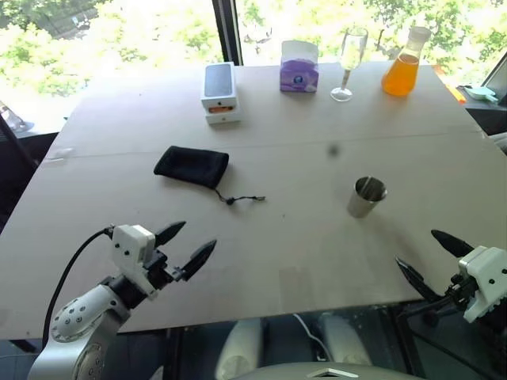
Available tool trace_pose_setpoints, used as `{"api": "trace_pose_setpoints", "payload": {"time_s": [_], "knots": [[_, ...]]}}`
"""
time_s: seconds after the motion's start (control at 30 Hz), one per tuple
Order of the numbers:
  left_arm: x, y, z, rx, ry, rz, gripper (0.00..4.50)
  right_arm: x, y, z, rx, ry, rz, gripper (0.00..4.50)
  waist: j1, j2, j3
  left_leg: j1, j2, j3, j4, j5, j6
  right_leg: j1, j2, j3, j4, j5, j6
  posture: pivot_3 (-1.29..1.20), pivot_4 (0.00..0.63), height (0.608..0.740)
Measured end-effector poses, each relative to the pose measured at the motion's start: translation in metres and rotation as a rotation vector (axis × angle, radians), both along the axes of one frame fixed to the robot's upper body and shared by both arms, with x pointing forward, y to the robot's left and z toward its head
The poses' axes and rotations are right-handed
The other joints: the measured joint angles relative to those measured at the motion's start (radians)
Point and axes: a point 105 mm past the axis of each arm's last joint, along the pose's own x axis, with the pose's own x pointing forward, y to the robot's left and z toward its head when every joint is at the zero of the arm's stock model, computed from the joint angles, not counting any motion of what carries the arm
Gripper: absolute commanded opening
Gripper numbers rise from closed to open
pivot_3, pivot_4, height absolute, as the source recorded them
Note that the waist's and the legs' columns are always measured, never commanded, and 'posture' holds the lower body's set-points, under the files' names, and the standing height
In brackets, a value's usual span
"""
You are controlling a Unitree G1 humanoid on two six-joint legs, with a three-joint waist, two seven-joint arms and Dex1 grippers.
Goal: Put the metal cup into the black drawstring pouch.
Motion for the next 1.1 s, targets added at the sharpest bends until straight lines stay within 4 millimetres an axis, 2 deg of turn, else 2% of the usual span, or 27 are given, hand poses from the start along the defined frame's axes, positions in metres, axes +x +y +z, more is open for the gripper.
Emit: {"api": "trace_pose_setpoints", "payload": {"time_s": [0.07, 0.1, 0.17, 0.23, 0.4, 0.43, 0.5, 0.63, 0.73, 0.8, 0.87, 0.97, 1.1], "knots": [[0.002, 0.0, 0.001, -0.001, -0.001, 0.004, 4.44, 0.001, 0.0, 0.002, 0.001, -0.011, 0.001, 4.5, 0.0, 0.0, 0.0, 0.0, 0.0, 0.0, 0.0, 0.0, 0.0, 0.0, 0.0, 0.0, 0.0, 0.0, 0.0, 0.0, 0.15, 0.74], [0.011, -0.003, 0.006, -0.008, -0.02, 0.007, 4.44, 0.003, 0.002, 0.004, 0.012, -0.03, 0.0, 4.5, 0.004, 0.0, 0.0, 0.0, 0.0, 0.0, 0.0, 0.0, 0.0, 0.0, 0.0, -0.001, 0.0, 0.0, 0.0, 0.0, 0.15, 0.74], [0.026, -0.007, 0.02, -0.013, -0.076, 0.011, 4.44, 0.01, 0.011, 0.014, 0.045, -0.092, 0.03, 4.5, 0.013, 0.0, 0.0, 0.0, 0.0, -0.001, 0.001, 0.0, 0.0, 0.0, 0.001, -0.001, 0.001, 0.001, 0.0, 0.0, 0.15, 0.74], [0.044, -0.016, 0.035, -0.007, -0.113, 0.026, 4.44, 0.018, 0.028, 0.037, 0.09, -0.195, 0.114, 4.5, 0.013, 0.002, -0.001, 0.001, 0.0, 0.0, 0.001, 0.0, 0.0, 0.001, 0.001, -0.001, 0.001, 0.002, 0.001, 0.0, 0.15, 0.74], [0.061, -0.022, 0.041, 0.014, -0.101, 0.074, 4.44, 0.019, 0.049, 0.059, 0.09, -0.266, 0.238, 4.5, 0.012, 0.0, 0.0, 0.0, 0.0, 0.0, 0.001, 0.0, 0.0, 0.0, 0.002, -0.001, 0.001, 0.002, 0.001, 0.0, 0.15, 0.74], [0.081, -0.025, 0.052, 0.089, -0.089, 0.152, 4.44, 0.022, 0.065, 0.076, 0.1, -0.333, 0.309, 4.5, 0.013, 0.0, 0.0, 0.0, 0.0, -0.001, 0.001, 0.0, 0.0, 0.0, 0.002, -0.002, 0.001, 0.002, 0.001, 0.0, 0.15, 0.74], [0.095, -0.028, 0.058, 0.23, -0.077, 0.217, 4.44, 0.023, 0.075, 0.088, 0.092, -0.373, 0.358, 4.5, 0.015, -0.001, 0.0, -0.001, -0.002, -0.003, 0.001, 0.0, 0.0, 0.0, 0.003, -0.004, 0.001, 0.002, 0.001, 0.0, 0.15, 0.74], [0.114, -0.043, 0.064, 0.409, -0.084, 0.333, 4.44, 0.023, 0.081, 0.09, 0.103, -0.364, 0.375, 4.5, 0.018, -0.002, 0.0, -0.003, -0.006, -0.005, 0.001, 0.0, 0.0, 0.0, 0.003, -0.005, 0.001, 0.002, 0.002, 0.0, 0.15, 0.74], [0.134, -0.052, 0.066, 0.452, -0.052, 0.429, 4.44, 0.019, 0.085, 0.091, 0.096, -0.367, 0.392, 4.5, 0.013, -0.002, 0.001, -0.003, -0.007, -0.006, 0.001, 0.001, -0.001, 0.0, 0.003, -0.007, 0.001, 0.001, 0.002, 0.0, 0.15, 0.74], [0.138, -0.051, 0.064, 0.471, -0.034, 0.449, 4.44, 0.018, 0.085, 0.091, 0.095, -0.367, 0.387, 4.5, 0.007, -0.002, 0.001, -0.003, -0.006, -0.006, 0.001, 0.002, -0.002, 0.0, 0.002, -0.007, 0.001, 0.001, 0.002, 0.0, 0.15, 0.74], [0.15, -0.059, 0.065, 0.508, -0.014, 0.495, 4.44, 0.016, 0.086, 0.088, 0.096, -0.352, 0.384, 4.5, 0.013, -0.003, 0.001, -0.004, -0.006, -0.009, 0.001, 0.002, -0.002, 0.0, 0.003, -0.009, 0.001, 0.001, 0.002, 0.0, 0.15, 0.74], [0.157, -0.064, 0.067, 0.551, -0.019, 0.527, 4.44, 0.011, 0.085, 0.084, 0.099, -0.336, 0.376, 4.5, 0.014, -0.003, 0.001, -0.004, -0.007, -0.009, 0.001, 0.002, -0.002, 0.0, 0.003, -0.009, 0.001, 0.001, 0.002, 0.0, 0.15, 0.74], [0.164, -0.064, 0.057, 0.612, 0.038, 0.576, 4.44, 0.008, 0.082, 0.077, 0.106, -0.314, 0.347, 4.5, 0.014, -0.003, 0.001, -0.003, -0.007, -0.008, 0.002, 0.002, -0.003, 0.0, 0.003, -0.01, 0.001, 0.001, 0.002, 0.0, 0.15, 0.74]]}}
